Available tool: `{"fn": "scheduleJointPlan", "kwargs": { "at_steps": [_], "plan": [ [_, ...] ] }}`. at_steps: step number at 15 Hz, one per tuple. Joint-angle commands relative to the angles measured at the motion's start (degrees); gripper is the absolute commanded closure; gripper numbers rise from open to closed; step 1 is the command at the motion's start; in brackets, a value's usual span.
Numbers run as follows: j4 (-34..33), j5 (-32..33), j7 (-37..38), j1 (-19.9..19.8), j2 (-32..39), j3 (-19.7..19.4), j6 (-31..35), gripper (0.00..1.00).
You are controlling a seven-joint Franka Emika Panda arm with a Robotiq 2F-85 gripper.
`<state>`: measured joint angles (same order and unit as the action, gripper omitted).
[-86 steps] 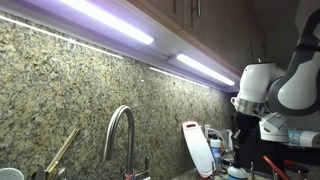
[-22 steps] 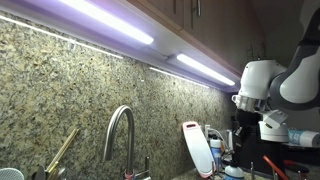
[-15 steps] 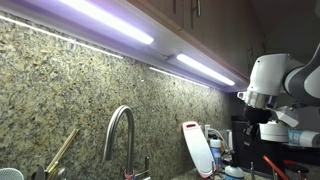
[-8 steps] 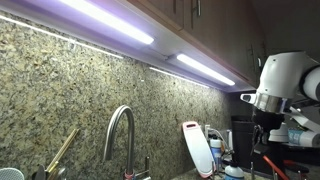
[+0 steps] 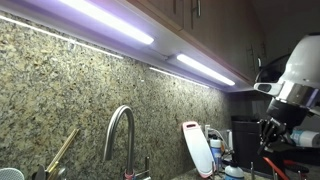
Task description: Press the pump on the bottle
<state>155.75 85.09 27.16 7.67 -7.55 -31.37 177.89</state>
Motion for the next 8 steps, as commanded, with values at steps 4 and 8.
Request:
{"fn": "scheduleJointPlan", "kwargs": {
  "at_steps": [4, 8],
  "plan": [
    [4.6, 15.4, 5.4, -2.6, -7.4, -2.1, 7.4, 1.0],
    [4.5, 13.9, 3.8, -2.1, -7.1, -2.1, 6.2, 0.99]
  ]
}}
